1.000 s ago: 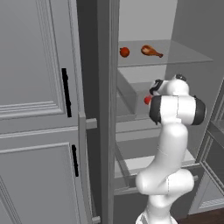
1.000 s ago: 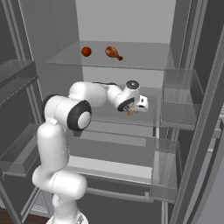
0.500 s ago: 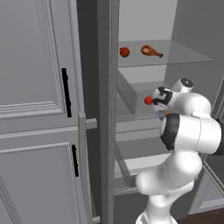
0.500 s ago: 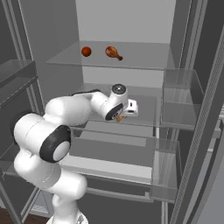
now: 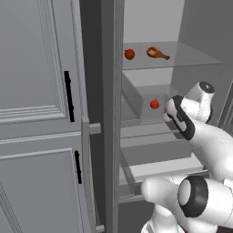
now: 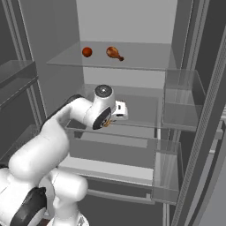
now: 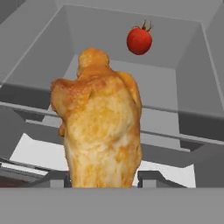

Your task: Place one tomato and one chicken drumstick in each tupperware on the nearby counter, to pack two identical lunches.

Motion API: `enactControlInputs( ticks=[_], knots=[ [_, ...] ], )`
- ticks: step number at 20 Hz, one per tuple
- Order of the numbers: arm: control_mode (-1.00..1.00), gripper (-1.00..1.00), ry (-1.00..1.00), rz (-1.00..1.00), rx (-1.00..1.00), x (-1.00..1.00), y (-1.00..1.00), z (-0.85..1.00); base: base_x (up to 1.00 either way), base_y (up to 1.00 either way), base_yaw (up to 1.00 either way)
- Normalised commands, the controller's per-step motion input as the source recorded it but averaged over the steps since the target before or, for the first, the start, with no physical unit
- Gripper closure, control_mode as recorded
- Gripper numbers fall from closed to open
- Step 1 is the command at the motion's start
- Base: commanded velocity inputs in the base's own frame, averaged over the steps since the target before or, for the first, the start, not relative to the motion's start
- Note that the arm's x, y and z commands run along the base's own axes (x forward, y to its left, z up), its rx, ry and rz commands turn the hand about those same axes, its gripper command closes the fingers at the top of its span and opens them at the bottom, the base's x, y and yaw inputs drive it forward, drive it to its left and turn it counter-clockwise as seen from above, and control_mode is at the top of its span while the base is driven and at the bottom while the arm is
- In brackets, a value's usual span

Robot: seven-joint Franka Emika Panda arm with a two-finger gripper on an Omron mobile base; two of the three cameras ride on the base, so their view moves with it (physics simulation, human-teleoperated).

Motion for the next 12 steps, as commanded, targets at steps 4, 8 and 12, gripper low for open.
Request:
enactControlInputs(
  ticks=[4, 8, 12],
  knots=[
    [-1.0, 1.0, 0.0, 0.05, 0.0, -1.0, 0.36, 0.5, 0.0, 0.0, 0.0],
    [-1.0, 1.0, 0.0, 0.06, 0.0, -0.85, 0.43, 0.26, 0.0, 0.0, 0.0],
    [1.0, 1.0, 0.0, 0.04, -0.01, -0.72, 0.21, 0.01, -0.25, 0.06, 0.01]
  ],
)
